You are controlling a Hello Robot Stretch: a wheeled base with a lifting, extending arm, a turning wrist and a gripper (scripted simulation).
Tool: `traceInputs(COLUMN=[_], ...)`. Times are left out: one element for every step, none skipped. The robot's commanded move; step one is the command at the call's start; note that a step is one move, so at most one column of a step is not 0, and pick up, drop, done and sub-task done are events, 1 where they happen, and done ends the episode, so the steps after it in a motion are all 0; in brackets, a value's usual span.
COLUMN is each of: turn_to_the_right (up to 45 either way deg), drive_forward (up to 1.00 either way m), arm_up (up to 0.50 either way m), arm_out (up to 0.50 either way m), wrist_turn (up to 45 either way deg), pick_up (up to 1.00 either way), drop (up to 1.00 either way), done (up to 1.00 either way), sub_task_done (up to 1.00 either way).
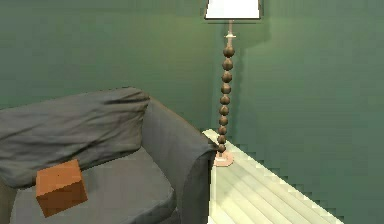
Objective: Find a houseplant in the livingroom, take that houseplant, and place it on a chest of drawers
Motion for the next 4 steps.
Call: traceInputs(turn_to_the_right=[0.0,0.0,0.0,0.0], drive_forward=[0.0,0.0,0.0,0.0], arm_up=[0.0,0.0,0.0,-0.3], arm_out=[0.0,0.0,0.0,0.0], wrist_turn=[45.0,45.0,15.0,0.0], pick_up=[0.0,0.0,0.0,0.0], drop=[0.0,0.0,0.0,0.0], done=[0.0,0.0,0.0,0.0], sub_task_done=[0.0,0.0,0.0,0.0])
